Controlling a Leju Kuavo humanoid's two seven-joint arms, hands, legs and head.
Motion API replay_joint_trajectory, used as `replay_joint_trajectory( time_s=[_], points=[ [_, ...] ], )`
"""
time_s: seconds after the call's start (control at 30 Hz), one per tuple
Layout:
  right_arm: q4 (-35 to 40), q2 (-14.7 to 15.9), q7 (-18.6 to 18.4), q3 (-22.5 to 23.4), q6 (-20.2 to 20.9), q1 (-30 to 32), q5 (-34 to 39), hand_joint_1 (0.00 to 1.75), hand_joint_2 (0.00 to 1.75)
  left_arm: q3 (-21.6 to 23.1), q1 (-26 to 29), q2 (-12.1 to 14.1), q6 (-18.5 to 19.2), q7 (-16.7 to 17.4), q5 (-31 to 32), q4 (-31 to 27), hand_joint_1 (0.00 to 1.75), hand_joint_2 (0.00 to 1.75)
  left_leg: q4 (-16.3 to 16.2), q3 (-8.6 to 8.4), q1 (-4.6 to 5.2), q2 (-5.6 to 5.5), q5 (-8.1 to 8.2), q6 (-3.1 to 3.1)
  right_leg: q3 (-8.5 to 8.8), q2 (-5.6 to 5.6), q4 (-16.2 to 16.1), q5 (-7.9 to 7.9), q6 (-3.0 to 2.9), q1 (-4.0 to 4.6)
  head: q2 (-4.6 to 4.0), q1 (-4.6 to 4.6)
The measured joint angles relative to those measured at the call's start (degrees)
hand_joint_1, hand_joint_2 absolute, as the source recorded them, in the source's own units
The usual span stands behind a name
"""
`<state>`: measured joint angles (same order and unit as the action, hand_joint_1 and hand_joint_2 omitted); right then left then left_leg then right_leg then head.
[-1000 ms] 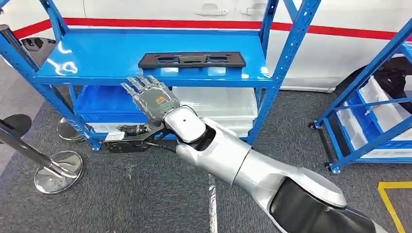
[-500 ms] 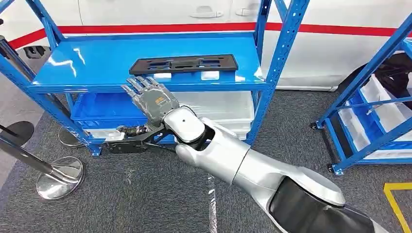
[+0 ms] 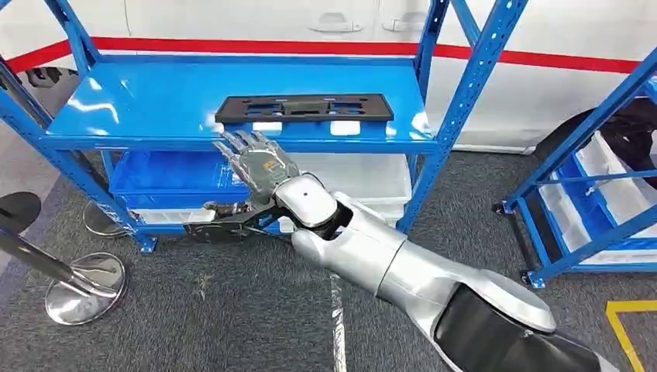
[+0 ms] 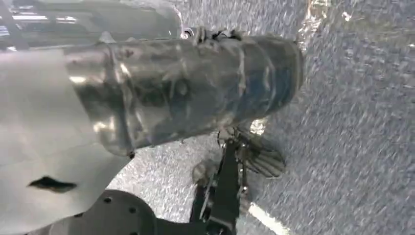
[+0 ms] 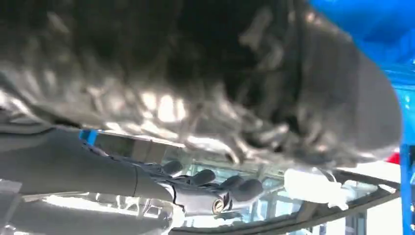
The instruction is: Take the parts from the cabinet and place them on the table.
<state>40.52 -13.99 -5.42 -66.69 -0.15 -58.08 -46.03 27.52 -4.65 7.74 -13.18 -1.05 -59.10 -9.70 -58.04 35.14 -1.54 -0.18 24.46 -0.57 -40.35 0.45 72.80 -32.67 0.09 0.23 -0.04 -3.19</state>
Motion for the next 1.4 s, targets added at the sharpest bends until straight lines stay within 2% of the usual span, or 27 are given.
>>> replay_joint_trajectory(
  time_s=[0.03, 0.07, 0.1, 0.17, 0.2, 0.23, 0.33, 0.4, 0.43, 0.53, 0.57, 0.6, 0.67, 0.7, 0.73, 0.77, 0.87, 0.93, 1.03, 1.07, 1.1, 1.13, 1.2, 1.23, 1.27, 1.37, 1.4],
  points=[
    [-0.20, 0.24, 0.00, 0.02, 0.09, 0.26, 0.09, 0.00, 0.00, 0.07, -0.02, 0.04, 0.02, 0.00, -0.02, 0.00, 0.00, 0.00, -0.02, -0.12, 0.06, -0.05, 0.17, -0.10, -2.15, -0.02, 2.96, -0.37, 0.01, -0.11, 0.00, 0.04],
    [-0.44, 0.55, 0.00, 0.02, 0.11, 0.52, 0.09, 0.00, 0.00, 0.13, 0.00, 0.07, 0.02, 0.00, -0.02, 0.00, 0.00, 0.00, -0.02, -0.35, 0.10, -0.13, 0.36, -0.12, -3.25, -0.02, 3.58, 0.48, -0.07, -0.11, 0.00, 0.02],
    [-0.63, 0.72, -0.02, 0.00, 0.15, 0.63, 0.15, 0.00, 0.00, 0.20, 0.04, 0.07, 0.02, 0.00, -0.02, 0.00, 0.00, 0.00, -0.03, -0.61, 0.16, -0.24, 0.57, -0.10, -3.06, -0.01, 1.78, 2.61, -0.29, -0.09, 0.00, 0.04],
    [-1.01, 1.07, -0.02, 0.00, 0.35, 0.56, 0.33, 0.00, 0.00, 0.28, 0.06, 0.07, 0.00, 0.00, -0.04, 0.00, 0.00, 0.00, -0.03, -1.45, 0.53, -0.39, 1.09, -0.01, 0.70, 0.02, -8.21, 9.00, -1.40, 0.29, 0.02, 0.15],
    [-1.18, 1.16, -0.04, 0.02, 0.55, 0.53, 0.48, 0.00, 0.00, 0.33, 0.07, -0.02, -0.02, 0.00, -0.05, 0.00, 0.00, 0.00, 0.08, -1.70, 0.42, -0.39, 1.38, 0.01, 2.56, 0.09, -13.14, 10.88, -2.32, 0.72, 0.00, 0.11],
    [-1.29, 1.31, -0.04, 0.02, 0.65, 0.47, 0.59, 0.00, 0.00, 0.37, -0.04, -0.13, -0.08, 0.02, -0.11, 0.00, 0.00, 0.00, 0.19, -1.78, 0.62, -0.35, 1.49, 0.30, 3.46, -0.06, -13.56, 9.74, -2.70, 0.82, 0.00, -0.20],
    [-1.66, 1.81, -0.13, 0.02, 0.98, 0.36, 0.76, 0.00, 0.00, 0.42, -0.13, -0.09, -0.33, 0.18, -0.33, 0.00, 0.00, 0.00, 0.68, -2.07, 0.36, -0.27, 1.69, 1.24, 3.75, 0.02, -14.37, 9.67, -2.92, 1.20, 0.00, 0.22],
    [-1.88, 2.12, -0.44, 0.00, 1.00, 0.35, 0.81, 0.00, 0.00, 0.44, 0.07, -0.07, -0.46, 0.33, -0.40, 0.00, 0.00, 0.00, 0.59, -2.55, 0.46, -0.04, 2.34, 1.80, 5.33, -0.09, -16.26, 10.07, -2.97, 0.15, 0.00, 0.20],
    [-1.99, 2.21, -0.48, 0.02, 1.00, 0.10, 0.87, 0.00, 0.00, 0.44, 0.04, -0.09, -0.48, 0.35, -0.50, 0.00, 0.00, 0.00, -2.00, -1.57, 0.45, -0.04, 3.62, 2.08, 5.73, -0.06, -16.43, 9.99, -3.16, 0.14, 0.00, -0.13],
    [-2.29, 2.38, -0.48, 0.02, 1.11, 0.31, 1.03, 0.00, 0.00, 0.57, -0.11, 0.02, -0.76, 0.35, -0.79, 0.00, 0.00, 0.00, -14.87, 5.67, 0.32, -0.05, 8.51, 2.80, 5.98, -0.16, -16.29, 9.45, -3.42, 0.29, 0.00, -0.20],
    [-2.38, 2.40, -0.50, 0.02, 1.14, 0.50, 1.03, 0.00, 0.00, 0.59, -0.03, 0.02, -0.85, 0.35, -0.94, 0.00, 0.00, 0.00, -16.71, 7.14, 0.28, -0.03, 8.22, 3.00, 6.02, -0.13, -16.08, 9.20, -3.42, 0.25, 0.00, -0.26],
    [-2.45, 2.42, -0.50, 0.02, 1.16, 0.64, 1.03, 0.00, 0.00, 0.59, 0.12, 0.00, -0.87, 0.39, -0.96, 0.00, 0.00, 0.00, -15.51, 7.13, 0.15, -0.02, 6.46, 3.18, 6.13, -0.01, -15.79, 8.87, -3.30, 0.17, 0.00, -0.24],
    [-2.51, 2.51, -0.53, 0.00, 1.18, 0.61, 1.03, 0.00, 0.00, 0.59, 0.17, 0.04, -1.03, 0.39, -0.96, 0.00, 0.00, 0.00, -6.76, 3.65, -0.18, 0.07, 0.57, 3.46, 6.50, 0.23, -14.90, 7.95, -2.79, -0.10, 0.00, -0.24],
    [-2.51, 2.51, -0.57, 0.02, 1.18, 0.60, 1.03, 0.00, 0.00, 0.59, 0.20, 0.07, -1.03, 0.39, -0.96, 0.00, 0.00, 0.00, -1.97, 1.79, -0.35, 0.32, -1.56, 3.61, 6.53, 0.23, -14.26, 7.33, -2.42, -0.08, 0.00, -0.26],
    [-2.58, 2.53, -0.57, 0.02, 1.18, 0.54, 1.03, 0.00, 0.00, 0.59, 0.14, 0.04, -1.03, 0.39, -0.96, 0.00, 0.00, 0.00, -1.46, 1.06, 0.13, 0.30, -0.05, 3.52, 6.22, 0.25, -13.80, 6.95, -1.95, 0.33, 0.00, -0.46],
    [-2.60, 2.56, -0.57, 0.02, 1.18, 0.57, 1.03, 0.00, 0.00, 0.61, -0.01, 0.07, -1.03, 0.39, -0.96, 0.00, 0.00, 0.00, -0.82, 0.89, 0.10, 0.10, 0.06, 2.45, 5.92, 0.32, -13.37, 6.76, -1.75, 0.41, 0.02, -0.46],
    [-2.73, 2.60, -0.57, 0.00, 1.18, 0.58, 1.05, 0.00, 0.00, 0.63, -0.01, -0.02, -1.03, 0.39, -0.99, 0.00, 0.00, 0.00, -1.05, 1.03, 0.21, -0.09, 0.30, 1.32, 6.06, 0.13, -13.51, 6.49, -1.20, 0.43, 0.00, -0.20],
    [-2.75, 2.64, -0.57, 0.02, 1.16, 0.51, 1.05, 0.00, 0.00, 0.63, 0.04, -0.09, -1.03, 0.39, -0.99, -0.04, 0.00, 0.00, -0.65, 0.35, -0.13, -0.06, 0.43, 0.62, 4.93, 0.03, -10.78, 4.73, -0.45, 0.22, 0.00, 0.09],
    [-2.91, 2.82, -0.57, 0.02, 1.18, 0.62, 1.05, 0.00, 0.00, 0.63, 0.01, -0.04, -1.03, 0.39, -0.99, -0.04, 0.00, 0.00, -0.50, -0.17, -0.13, -0.03, 0.79, -0.02, -1.97, -0.01, 1.55, 0.35, 0.09, -0.17, 0.00, 0.42],
    [-3.01, 2.93, -0.57, 0.02, 1.18, 0.74, 1.05, 0.00, 0.00, 0.63, 0.02, -0.06, -1.03, 0.39, -0.99, -0.04, 0.00, 0.00, -0.51, -0.35, -0.11, -0.09, 0.99, -0.04, -3.87, -0.03, 4.00, 0.33, 0.04, -0.25, 0.00, 0.46],
    [-3.06, 2.99, -0.57, 0.00, 1.18, 0.82, 1.05, 0.00, 0.00, 0.63, 0.05, -0.07, -1.03, 0.39, -0.99, -0.04, 0.00, 0.00, -0.51, -0.62, -0.11, -0.18, 1.18, 0.01, -4.16, -0.05, 3.35, 1.80, -0.05, -0.25, 0.02, 0.46],
    [-3.08, 3.06, -0.57, 0.02, 1.18, 0.82, 1.05, 0.00, 0.00, 0.63, 0.07, -0.07, -1.03, 0.39, -0.98, -0.04, 0.00, 0.00, -0.51, -0.93, -0.11, -0.27, 1.40, 0.06, -3.29, -0.04, 0.47, 4.19, -0.27, -0.21, 0.00, 0.48],
    [-3.08, 3.06, -0.57, 0.02, 1.16, 0.72, 1.05, 0.00, 0.00, 0.63, 0.03, -0.15, -1.03, 0.39, -0.96, -0.04, 0.00, 0.00, -0.45, -1.85, -0.02, -0.41, 1.95, 0.36, 0.92, 0.03, -9.48, 10.00, -1.14, 0.03, 0.00, 0.57],
    [-3.08, 3.06, -0.57, 0.00, 1.14, 0.69, 1.05, 0.00, 0.00, 0.63, 0.05, -0.22, -1.03, 0.39, -0.99, -0.04, 0.00, 0.00, -0.26, -2.11, -0.19, -0.40, 2.19, 0.51, 2.36, 0.14, -12.63, 10.28, -1.87, 0.38, 0.00, 0.46],
    [-3.08, 3.04, -0.57, 0.00, 1.11, 0.57, 1.05, 0.00, 0.00, 0.63, -0.13, -0.26, -1.00, 0.39, -0.99, -0.04, 0.00, 0.00, -0.27, -1.95, 0.10, -0.41, 2.27, 0.92, 3.10, 0.11, -13.37, 9.96, -2.06, 0.72, 0.02, 0.33],
    [-3.15, 3.06, -0.74, 0.02, 1.07, 0.63, 1.25, 0.00, 0.00, 0.63, -0.07, -0.22, -0.98, 0.37, -1.07, -0.04, 0.00, 0.00, 0.43, -2.23, -0.15, -0.35, 2.21, 1.94, 3.12, 0.18, -13.84, 9.71, -2.37, 1.03, 0.00, 0.55],
    [-3.15, 3.04, -0.79, 0.02, 1.05, 0.61, 1.31, 0.00, 0.00, 0.63, -0.09, -0.24, -0.98, 0.37, -1.09, -0.04, 0.00, 0.00, 0.69, -2.67, -0.04, -0.33, 2.35, 2.40, 3.66, 0.25, -14.64, 9.85, -2.56, 0.47, 0.02, 0.57]
  ],
)
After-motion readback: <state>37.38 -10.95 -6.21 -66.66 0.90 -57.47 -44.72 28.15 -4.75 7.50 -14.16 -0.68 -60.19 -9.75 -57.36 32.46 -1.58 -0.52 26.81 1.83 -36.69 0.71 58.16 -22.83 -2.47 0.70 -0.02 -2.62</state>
